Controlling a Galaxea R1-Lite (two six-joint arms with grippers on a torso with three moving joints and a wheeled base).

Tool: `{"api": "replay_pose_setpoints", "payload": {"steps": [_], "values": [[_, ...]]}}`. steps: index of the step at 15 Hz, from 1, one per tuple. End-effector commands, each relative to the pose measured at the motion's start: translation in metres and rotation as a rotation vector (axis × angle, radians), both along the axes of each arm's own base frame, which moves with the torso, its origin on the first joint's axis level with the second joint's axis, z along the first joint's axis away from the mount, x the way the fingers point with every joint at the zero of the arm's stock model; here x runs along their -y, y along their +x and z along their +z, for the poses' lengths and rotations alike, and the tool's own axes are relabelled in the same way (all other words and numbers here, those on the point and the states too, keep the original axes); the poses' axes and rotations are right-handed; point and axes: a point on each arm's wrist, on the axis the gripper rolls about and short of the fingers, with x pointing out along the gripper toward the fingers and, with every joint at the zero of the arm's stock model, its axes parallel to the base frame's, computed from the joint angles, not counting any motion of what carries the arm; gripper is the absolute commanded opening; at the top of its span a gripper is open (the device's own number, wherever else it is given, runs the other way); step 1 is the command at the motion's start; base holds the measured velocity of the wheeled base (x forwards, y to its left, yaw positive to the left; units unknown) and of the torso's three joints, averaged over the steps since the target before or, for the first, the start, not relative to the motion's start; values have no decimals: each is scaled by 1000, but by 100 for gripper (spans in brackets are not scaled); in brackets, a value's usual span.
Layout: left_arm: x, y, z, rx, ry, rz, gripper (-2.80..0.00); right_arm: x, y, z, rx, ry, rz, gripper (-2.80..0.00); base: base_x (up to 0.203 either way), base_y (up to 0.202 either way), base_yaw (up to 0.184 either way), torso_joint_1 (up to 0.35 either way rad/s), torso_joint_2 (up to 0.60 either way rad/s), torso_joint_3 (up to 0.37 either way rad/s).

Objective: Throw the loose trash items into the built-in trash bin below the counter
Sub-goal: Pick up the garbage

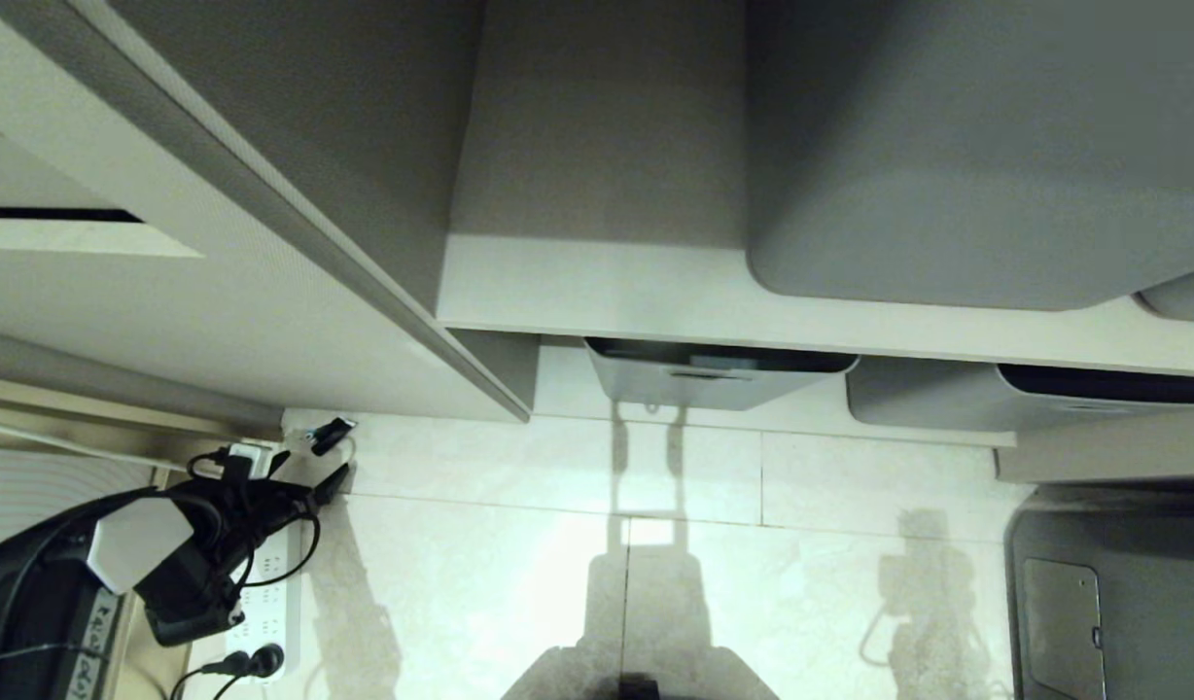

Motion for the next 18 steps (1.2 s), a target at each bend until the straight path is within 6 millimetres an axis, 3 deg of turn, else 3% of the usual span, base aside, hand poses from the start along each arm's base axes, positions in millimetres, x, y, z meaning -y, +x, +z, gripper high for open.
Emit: {"api": "replay_pose_setpoints", "payload": {"steps": [1, 9, 10, 18], "values": [[1, 1, -3, 7, 3, -5, 0, 0, 0, 0, -2, 0, 0, -280, 0, 0, 0, 0, 0, 0], [-3, 13, -7, 55, 16, -7, 0, 0, 0, 0, -2, 0, 1, -280, 0, 0, 0, 0, 0, 0], [-2, 14, -6, 57, 16, -9, -280, 0, 0, 0, -2, 0, 0, -280, 0, 0, 0, 0, 0, 0], [-1, 14, -7, 53, 16, -18, -280, 0, 0, 0, -2, 0, 0, -280, 0, 0, 0, 0, 0, 0]]}}
